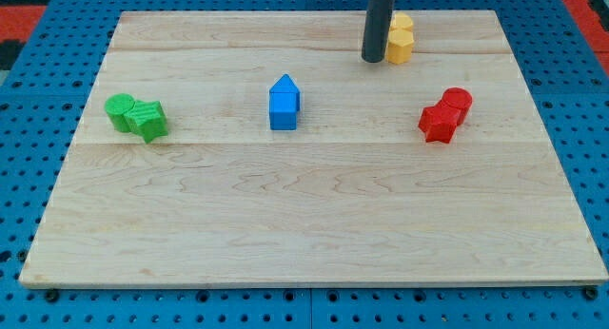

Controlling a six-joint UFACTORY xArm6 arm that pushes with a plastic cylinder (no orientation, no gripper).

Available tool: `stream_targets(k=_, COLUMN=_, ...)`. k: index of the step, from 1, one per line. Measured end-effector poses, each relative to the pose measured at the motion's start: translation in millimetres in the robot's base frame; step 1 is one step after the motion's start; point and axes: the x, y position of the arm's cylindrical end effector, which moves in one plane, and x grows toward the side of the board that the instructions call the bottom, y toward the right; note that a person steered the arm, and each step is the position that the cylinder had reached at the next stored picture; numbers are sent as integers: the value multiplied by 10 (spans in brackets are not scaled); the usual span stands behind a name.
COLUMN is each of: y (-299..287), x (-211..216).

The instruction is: Move the yellow hexagon to the right of the yellow heart

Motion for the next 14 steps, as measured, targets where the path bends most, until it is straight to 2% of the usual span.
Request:
stream_targets(k=10, y=-82, x=-104)
stream_targets(k=11, y=8, x=-91)
stream_targets(k=13, y=827, x=-65)
stream_targets(k=14, y=951, x=-4)
